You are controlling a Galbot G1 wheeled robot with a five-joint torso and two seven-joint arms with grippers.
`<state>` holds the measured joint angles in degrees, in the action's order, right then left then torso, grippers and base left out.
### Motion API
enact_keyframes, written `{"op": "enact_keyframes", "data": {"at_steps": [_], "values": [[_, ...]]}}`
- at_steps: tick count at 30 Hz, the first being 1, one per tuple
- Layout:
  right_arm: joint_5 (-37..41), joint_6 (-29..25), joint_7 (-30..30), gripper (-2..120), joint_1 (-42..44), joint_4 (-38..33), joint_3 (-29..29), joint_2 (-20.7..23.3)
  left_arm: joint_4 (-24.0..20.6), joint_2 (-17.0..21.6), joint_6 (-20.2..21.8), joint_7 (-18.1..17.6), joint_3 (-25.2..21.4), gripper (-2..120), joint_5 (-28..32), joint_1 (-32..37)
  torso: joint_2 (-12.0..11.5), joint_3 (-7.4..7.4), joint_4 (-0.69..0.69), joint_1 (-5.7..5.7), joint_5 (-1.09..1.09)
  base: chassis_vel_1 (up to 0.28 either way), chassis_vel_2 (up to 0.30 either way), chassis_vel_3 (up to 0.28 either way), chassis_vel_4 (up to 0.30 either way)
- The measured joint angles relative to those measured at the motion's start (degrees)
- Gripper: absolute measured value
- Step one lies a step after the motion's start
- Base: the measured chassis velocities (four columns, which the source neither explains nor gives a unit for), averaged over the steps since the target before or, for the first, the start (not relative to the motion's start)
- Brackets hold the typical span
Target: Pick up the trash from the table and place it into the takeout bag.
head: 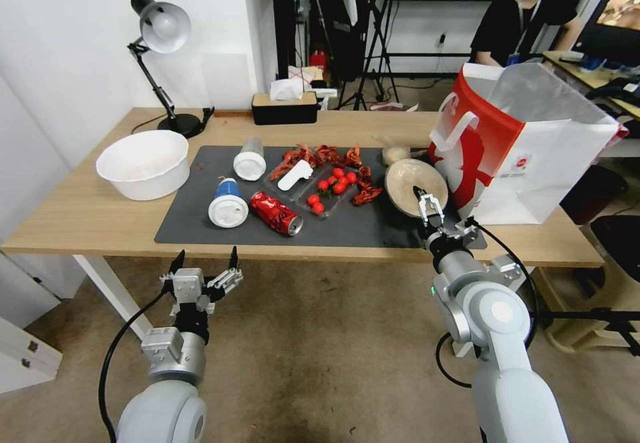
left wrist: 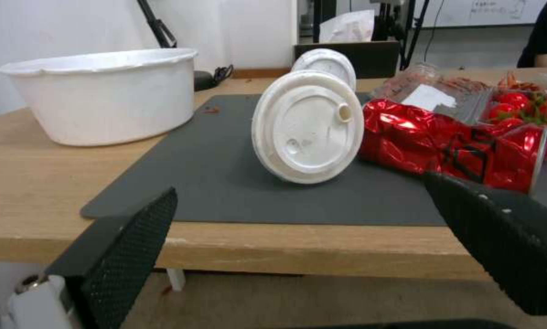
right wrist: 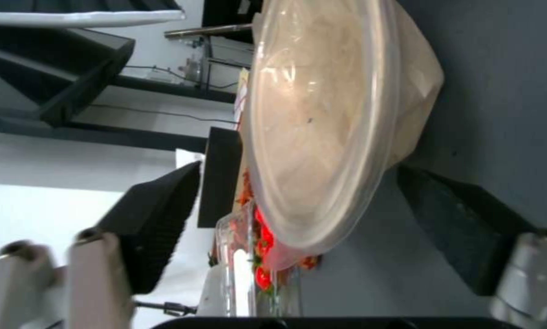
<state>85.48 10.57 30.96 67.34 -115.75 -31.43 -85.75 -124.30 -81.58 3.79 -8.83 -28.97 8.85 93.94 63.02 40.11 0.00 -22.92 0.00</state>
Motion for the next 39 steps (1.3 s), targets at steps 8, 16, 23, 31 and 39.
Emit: {"op": "enact_keyframes", "data": {"at_steps": [8,16,23,31,39], "values": [[0.8,-0.3,1.2,52,-0.4,0.9,-0.5,-0.2,0.0,0.0,-0.3,-0.1,-0.2,100,0.0,0.0,0.0,0.00,0.00,0.00,0.00,0.000,0.000,0.000,0.000],[0.1,-0.4,2.2,20,0.0,0.9,-0.8,-0.4,-0.1,0.1,-1.2,-0.1,-0.3,100,0.2,0.4,0.0,0.00,0.00,0.00,0.00,0.000,0.000,0.000,0.000],[-4.1,-0.3,0.7,0,1.5,-0.9,-0.6,0.5,-0.6,0.2,-1.4,-0.1,-0.2,100,0.2,0.8,0.0,0.00,0.00,0.00,0.00,0.000,0.000,0.000,0.000],[-22.0,2.7,-6.2,0,5.1,-4.4,0.8,3.1,-0.9,0.5,-1.8,-0.2,-0.4,100,0.7,0.8,0.0,0.00,0.00,0.00,0.00,0.000,0.000,0.000,0.000],[-49.3,0.4,-18.9,0,8.4,-6.1,0.8,9.0,-0.9,0.7,-1.9,-0.2,-0.5,100,1.1,0.6,0.0,0.00,-0.01,0.00,0.02,0.000,0.000,0.000,0.000]]}}
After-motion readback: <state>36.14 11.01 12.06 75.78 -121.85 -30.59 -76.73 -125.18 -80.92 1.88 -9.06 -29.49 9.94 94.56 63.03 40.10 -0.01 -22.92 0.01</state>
